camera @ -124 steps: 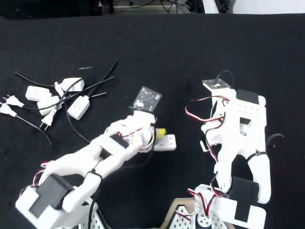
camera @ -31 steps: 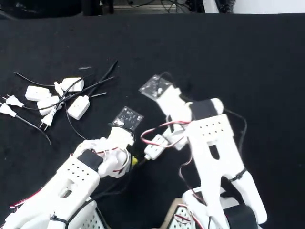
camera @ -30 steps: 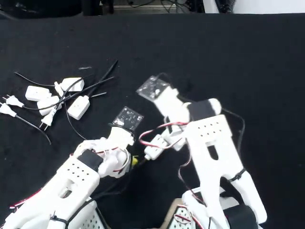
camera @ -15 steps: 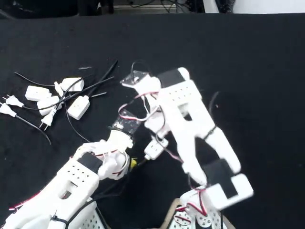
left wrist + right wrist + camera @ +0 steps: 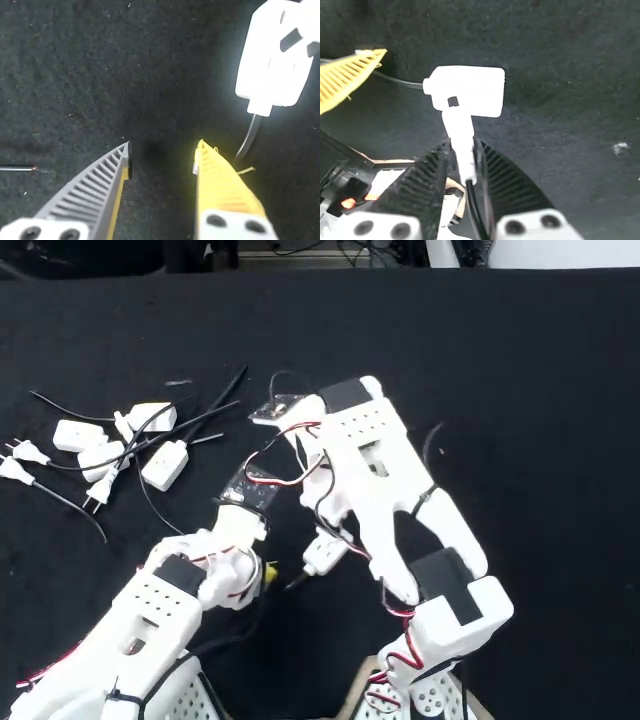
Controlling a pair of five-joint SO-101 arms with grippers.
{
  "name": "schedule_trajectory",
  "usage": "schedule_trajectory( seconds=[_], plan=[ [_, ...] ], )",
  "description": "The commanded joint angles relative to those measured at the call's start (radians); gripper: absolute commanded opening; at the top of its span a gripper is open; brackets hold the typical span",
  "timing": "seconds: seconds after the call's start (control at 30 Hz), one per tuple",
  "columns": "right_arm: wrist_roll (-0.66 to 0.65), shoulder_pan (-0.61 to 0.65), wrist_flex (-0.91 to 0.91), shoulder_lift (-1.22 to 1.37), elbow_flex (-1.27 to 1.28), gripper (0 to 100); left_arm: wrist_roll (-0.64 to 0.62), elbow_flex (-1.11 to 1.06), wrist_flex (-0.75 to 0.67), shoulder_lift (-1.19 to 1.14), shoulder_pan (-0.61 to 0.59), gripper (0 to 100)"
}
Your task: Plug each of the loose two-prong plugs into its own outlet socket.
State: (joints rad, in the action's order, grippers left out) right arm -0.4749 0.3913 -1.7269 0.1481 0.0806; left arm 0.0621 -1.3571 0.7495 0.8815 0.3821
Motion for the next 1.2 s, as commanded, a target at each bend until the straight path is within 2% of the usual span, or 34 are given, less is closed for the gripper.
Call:
schedule_trajectory(
  seconds=[0.0,0.33,0.7,1.17],
  plan=[
    [-0.061,-0.034,-0.028,-0.004,-0.050,1.0,0.009,0.030,0.003,0.018,-0.007,21],
    [-0.071,-0.121,0.009,0.001,-0.047,1.0,0.009,0.028,0.000,0.018,-0.007,21],
    [-0.075,-0.120,0.080,0.001,0.027,1.0,0.009,0.028,0.003,0.018,-0.007,21],
    [-0.075,-0.121,0.077,0.001,0.041,1.0,0.009,0.028,0.005,0.018,-0.005,21]
  ],
)
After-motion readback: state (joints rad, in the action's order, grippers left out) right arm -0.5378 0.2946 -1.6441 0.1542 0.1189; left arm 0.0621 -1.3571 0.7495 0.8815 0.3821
